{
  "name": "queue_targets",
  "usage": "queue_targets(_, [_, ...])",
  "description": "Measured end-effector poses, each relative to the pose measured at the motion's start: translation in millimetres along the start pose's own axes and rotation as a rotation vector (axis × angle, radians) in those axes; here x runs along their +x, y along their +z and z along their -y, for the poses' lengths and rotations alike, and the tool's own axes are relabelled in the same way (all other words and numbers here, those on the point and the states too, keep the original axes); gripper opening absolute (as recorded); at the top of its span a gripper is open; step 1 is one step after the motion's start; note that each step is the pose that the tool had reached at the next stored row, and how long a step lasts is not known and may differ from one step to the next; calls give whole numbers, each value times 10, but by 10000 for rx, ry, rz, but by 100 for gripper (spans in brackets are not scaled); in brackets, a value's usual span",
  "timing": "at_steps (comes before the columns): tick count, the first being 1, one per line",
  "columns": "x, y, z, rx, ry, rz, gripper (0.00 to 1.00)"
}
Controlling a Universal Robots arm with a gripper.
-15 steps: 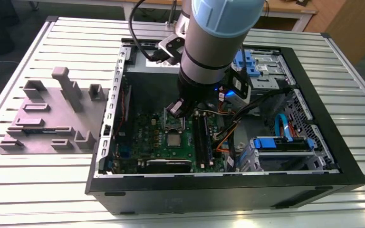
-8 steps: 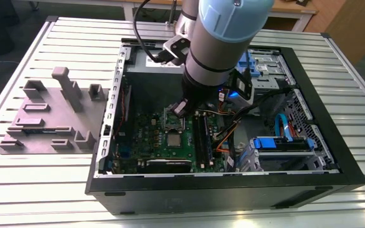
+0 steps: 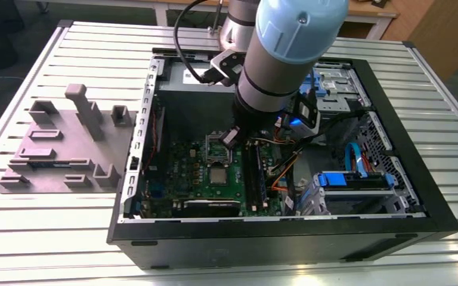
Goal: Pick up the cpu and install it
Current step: 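Close the cpu cover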
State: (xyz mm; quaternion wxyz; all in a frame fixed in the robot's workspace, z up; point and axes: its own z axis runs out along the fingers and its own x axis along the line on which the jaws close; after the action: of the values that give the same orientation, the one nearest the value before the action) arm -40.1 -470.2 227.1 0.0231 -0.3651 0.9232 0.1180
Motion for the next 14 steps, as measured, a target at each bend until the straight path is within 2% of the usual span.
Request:
queue_targets(2, [-10, 21, -5, -67, -3, 63, 10])
queue_targets(5, [-13, 43, 0, -218, -14, 203, 10])
queue_targets(7, [-14, 56, 5, -279, -17, 258, 10])
queue_targets(14, [-14, 57, 5, -304, -18, 282, 10])
